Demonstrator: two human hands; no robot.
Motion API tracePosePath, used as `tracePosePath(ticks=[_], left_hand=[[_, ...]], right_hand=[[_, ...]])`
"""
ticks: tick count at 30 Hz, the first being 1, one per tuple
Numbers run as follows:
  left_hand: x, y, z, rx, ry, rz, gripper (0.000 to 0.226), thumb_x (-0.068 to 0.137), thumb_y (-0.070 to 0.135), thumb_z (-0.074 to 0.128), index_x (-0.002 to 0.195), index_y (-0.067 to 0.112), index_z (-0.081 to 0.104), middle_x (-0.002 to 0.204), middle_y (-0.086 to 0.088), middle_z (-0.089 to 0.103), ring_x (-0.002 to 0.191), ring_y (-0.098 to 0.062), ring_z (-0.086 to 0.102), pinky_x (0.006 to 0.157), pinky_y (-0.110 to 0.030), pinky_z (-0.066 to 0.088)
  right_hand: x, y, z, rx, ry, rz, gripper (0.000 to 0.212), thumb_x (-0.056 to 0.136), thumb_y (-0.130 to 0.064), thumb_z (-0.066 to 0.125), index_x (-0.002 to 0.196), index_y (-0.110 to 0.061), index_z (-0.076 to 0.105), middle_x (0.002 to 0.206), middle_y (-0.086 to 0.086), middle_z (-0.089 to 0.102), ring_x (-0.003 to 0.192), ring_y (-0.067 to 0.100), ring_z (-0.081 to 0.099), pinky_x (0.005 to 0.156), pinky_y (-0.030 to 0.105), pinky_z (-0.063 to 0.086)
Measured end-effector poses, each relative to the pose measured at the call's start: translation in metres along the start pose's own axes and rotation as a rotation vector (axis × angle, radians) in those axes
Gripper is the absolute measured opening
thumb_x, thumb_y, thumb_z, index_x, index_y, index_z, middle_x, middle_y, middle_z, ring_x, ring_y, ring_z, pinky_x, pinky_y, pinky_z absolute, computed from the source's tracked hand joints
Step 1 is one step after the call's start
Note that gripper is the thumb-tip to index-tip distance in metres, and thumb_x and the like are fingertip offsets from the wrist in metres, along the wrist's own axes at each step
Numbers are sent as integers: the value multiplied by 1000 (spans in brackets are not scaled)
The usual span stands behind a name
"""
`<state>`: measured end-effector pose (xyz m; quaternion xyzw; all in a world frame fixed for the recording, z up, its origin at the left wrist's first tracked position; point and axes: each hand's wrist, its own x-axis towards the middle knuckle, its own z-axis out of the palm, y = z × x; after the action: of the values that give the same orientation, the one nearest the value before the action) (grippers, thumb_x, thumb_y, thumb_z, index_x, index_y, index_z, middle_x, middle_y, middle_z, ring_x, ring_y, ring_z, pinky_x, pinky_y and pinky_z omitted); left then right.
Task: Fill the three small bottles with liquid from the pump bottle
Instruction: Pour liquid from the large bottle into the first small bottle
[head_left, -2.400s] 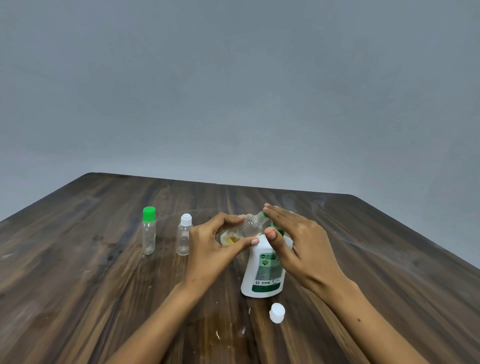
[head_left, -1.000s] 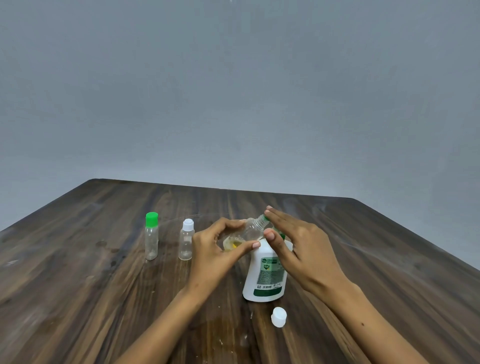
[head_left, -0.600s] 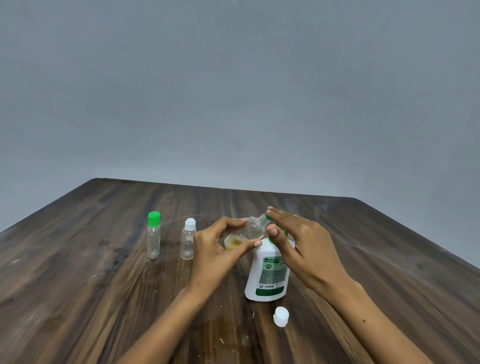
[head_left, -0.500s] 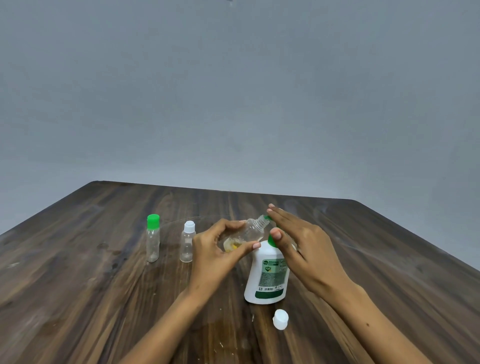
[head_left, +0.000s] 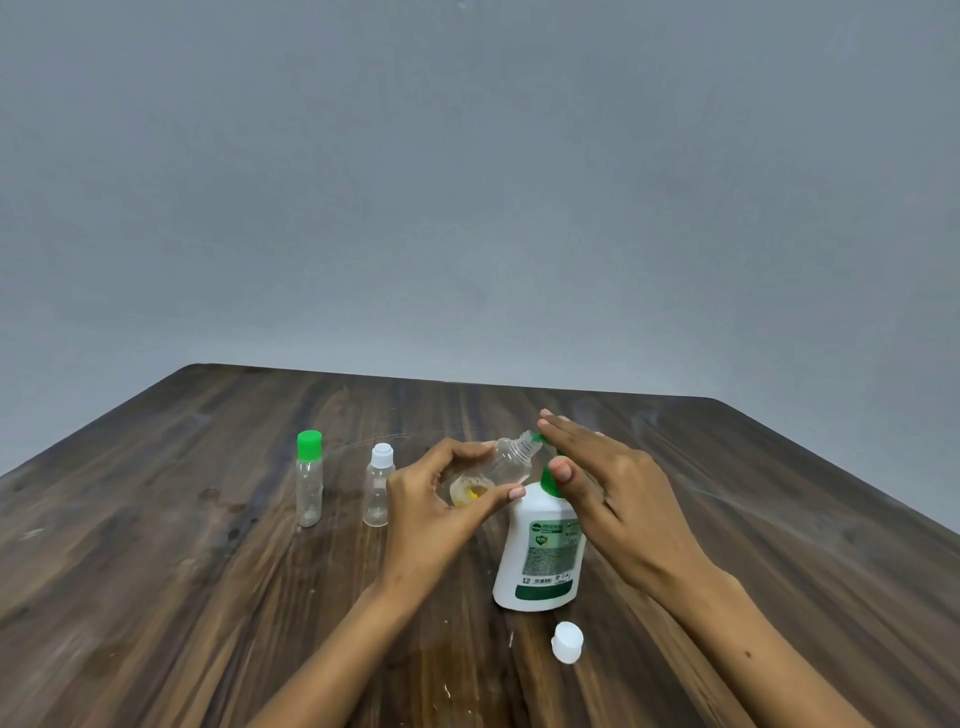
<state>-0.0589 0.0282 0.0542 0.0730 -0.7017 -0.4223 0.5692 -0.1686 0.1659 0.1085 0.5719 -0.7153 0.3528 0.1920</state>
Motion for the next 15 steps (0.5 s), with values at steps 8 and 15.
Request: tracePosePath(ticks=[8,15], left_hand=[[-1,-1,-1,11,-11,4,41,62,24,89,97,10,73,95,7,75,94,-3,70,82,-17,54],[0,-1,-1,6,-5,-1,41,63,24,89,97,10,73,96,7,75,95,-3,69,83,-17,54]], right_hand=[[1,-2,3,-39,22,2,88,83,-81,13,124,-22,64,132,-8,57,125,8,50,99,35,46],[-1,-1,3,-78,17,-39,86,86,-77,11,128,-21,61,135,-7,54,126,8,48,100,27,38]])
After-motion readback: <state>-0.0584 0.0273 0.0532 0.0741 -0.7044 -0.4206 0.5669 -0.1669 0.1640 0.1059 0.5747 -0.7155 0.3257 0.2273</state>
